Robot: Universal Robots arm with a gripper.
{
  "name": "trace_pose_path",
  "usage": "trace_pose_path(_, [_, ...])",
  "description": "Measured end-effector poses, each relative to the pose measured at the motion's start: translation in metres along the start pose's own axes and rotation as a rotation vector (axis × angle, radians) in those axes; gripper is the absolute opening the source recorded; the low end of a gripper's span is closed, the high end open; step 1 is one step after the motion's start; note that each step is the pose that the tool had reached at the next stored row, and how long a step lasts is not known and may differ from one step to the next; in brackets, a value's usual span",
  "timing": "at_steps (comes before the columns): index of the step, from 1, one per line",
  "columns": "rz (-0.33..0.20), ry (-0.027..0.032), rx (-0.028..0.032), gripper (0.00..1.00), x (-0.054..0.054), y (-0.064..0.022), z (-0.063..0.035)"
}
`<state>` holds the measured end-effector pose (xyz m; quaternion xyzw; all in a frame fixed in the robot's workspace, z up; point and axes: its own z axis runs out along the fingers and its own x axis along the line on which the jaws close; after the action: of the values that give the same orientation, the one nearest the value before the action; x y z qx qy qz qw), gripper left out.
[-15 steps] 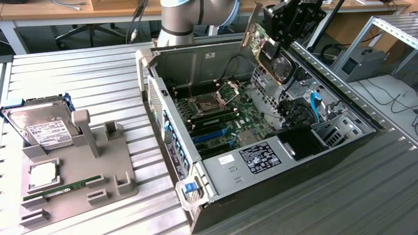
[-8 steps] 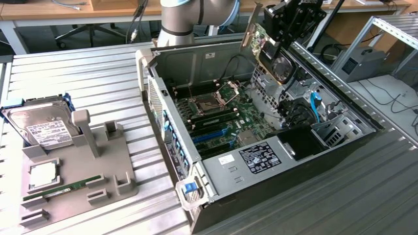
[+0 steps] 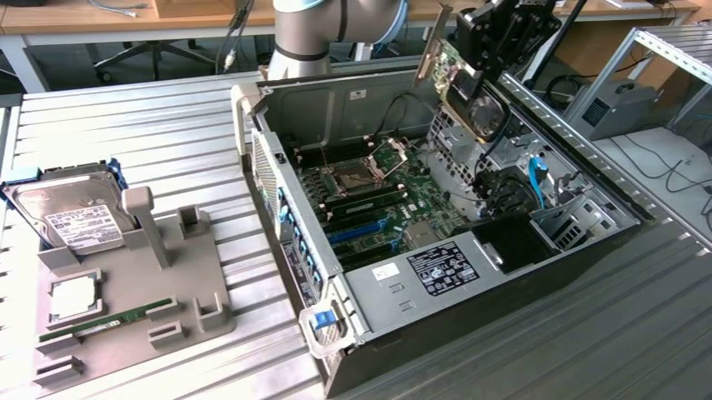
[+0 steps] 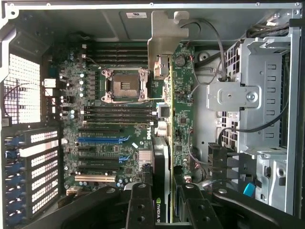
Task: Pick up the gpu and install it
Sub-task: 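Pick up the gpu and move the gpu toward the slot, then insert the gpu into the slot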
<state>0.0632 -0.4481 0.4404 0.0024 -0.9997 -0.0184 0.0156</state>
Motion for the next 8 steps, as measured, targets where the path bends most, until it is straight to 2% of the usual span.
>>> trace_pose_path(8, [0.0, 0.0, 0.0, 0.27, -0.0016, 0.0, 0.0])
